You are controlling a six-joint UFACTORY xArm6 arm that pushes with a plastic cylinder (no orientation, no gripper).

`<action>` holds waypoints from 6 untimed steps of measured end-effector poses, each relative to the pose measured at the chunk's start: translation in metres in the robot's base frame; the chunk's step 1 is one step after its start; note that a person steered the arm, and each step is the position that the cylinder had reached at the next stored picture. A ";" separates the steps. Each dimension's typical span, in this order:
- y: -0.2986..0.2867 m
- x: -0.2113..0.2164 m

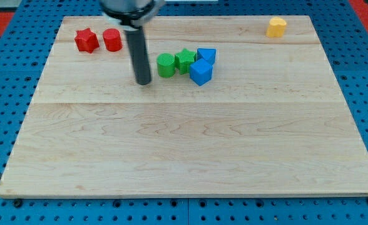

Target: Slide the heart closer to the hexagon

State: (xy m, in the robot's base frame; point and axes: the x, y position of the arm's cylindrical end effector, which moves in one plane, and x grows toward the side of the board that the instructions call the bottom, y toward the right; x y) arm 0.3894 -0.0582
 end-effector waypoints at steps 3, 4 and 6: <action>0.005 -0.030; 0.007 -0.030; 0.018 -0.030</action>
